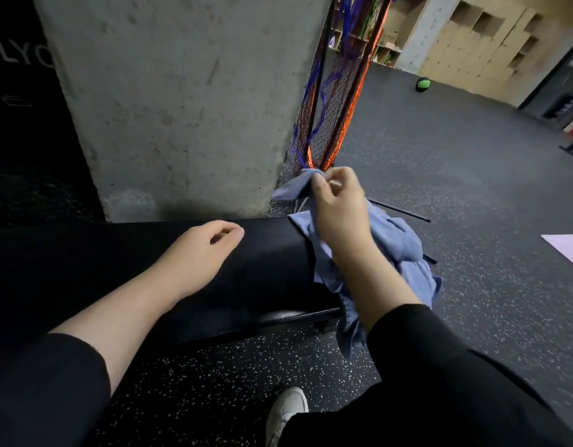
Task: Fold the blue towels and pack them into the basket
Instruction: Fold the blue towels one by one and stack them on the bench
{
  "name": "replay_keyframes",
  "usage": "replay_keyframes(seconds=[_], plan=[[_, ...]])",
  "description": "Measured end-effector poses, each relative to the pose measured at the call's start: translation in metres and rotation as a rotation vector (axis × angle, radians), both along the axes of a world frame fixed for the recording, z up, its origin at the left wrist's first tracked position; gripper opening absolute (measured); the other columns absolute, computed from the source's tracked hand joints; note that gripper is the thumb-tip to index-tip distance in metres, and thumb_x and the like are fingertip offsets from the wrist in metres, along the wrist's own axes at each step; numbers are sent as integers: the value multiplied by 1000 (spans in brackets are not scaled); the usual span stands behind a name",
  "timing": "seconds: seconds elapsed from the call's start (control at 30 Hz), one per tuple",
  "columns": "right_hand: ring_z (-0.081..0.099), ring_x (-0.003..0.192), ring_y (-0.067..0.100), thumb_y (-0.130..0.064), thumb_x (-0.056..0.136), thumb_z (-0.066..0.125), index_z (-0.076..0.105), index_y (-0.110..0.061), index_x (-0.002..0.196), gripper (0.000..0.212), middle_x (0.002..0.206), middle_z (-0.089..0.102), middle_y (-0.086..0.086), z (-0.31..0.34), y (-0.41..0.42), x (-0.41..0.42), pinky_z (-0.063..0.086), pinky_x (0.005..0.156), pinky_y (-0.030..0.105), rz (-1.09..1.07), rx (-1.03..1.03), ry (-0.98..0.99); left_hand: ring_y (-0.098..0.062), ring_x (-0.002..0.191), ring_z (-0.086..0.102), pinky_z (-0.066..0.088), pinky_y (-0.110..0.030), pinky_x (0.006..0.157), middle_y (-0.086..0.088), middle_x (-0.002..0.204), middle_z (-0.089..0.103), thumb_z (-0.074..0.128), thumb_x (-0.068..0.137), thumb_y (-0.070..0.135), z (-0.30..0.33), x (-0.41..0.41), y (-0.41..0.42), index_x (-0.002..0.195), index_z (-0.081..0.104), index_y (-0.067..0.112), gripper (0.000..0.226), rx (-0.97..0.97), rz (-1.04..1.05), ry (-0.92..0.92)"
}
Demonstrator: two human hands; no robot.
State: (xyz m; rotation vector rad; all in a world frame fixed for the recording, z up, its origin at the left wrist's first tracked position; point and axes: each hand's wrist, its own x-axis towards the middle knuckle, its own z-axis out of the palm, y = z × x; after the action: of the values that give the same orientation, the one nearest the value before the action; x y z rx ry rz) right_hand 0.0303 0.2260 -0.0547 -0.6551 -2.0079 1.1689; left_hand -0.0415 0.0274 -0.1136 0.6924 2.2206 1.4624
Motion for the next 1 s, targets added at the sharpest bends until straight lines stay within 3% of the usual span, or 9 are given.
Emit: replay_keyframes(seconds=[0.17,0.27,0.33,0.47,0.6,0.73,0.83,0.9,1.0], plan=[[47,65,11,-21,97,61,48,-19,83,18,68,55,-7,-19,-82,-36,36,63,27,261,8,-103,-22,119,64,49,-48,101,-2,129,68,33,97,67,11,-5,-3,129,60,22,61,505,-30,-645],[51,75,13,-27,101,53,57,-16,89,17,78,60,-6,-23,-113,-46,30,63,25,403,100,-274,-28,110,55,43,-46,100,-14,110,53,35,91,77,9,-21,-17,105,46,12,68,739,-71,-790],[55,82,16,-23,103,48,64,-13,97,20,88,66,-2,-28,-125,-53,33,67,25,522,166,-326,-32,96,58,47,-44,90,-26,93,45,35,97,70,6,-29,-28,90,42,14,57,737,96,-766],[64,88,17,-19,101,53,69,-14,104,17,96,73,0,-40,-134,-67,48,80,31,586,222,-284,-31,87,74,59,-40,81,-26,101,72,40,107,43,2,-42,-55,104,67,3,48,556,516,-620],[59,116,10,-28,98,61,60,-21,129,32,127,64,-5,-47,-129,-80,44,97,23,508,164,-295,-44,110,67,53,-51,97,-39,117,63,45,107,33,13,-55,-84,113,67,-2,42,504,523,-543],[50,127,0,-39,90,72,44,-25,149,67,138,53,-17,-51,-132,-85,39,110,24,704,-9,-354,-35,107,69,55,-43,96,-25,112,71,35,108,26,21,-62,-106,116,67,-2,43,519,370,-529],[70,95,12,-37,88,75,63,-24,128,44,105,75,-4,-55,-136,-86,55,90,35,786,-115,-340,-29,100,73,58,-43,92,-18,104,75,42,108,30,25,-65,-115,111,70,0,41,390,398,-398],[62,70,14,-33,89,74,71,-15,97,20,80,72,0,-56,-140,-85,51,73,36,808,-113,-337,-23,98,74,58,-44,94,-12,101,77,47,106,38,28,-66,-118,109,72,4,42,302,443,-292],[51,57,14,-32,87,69,59,-10,76,27,63,61,10,-54,-144,-85,42,63,32,795,-158,-313,-17,93,74,58,-42,92,-3,94,78,51,103,45,33,-66,-123,99,74,12,40,250,509,-165]])
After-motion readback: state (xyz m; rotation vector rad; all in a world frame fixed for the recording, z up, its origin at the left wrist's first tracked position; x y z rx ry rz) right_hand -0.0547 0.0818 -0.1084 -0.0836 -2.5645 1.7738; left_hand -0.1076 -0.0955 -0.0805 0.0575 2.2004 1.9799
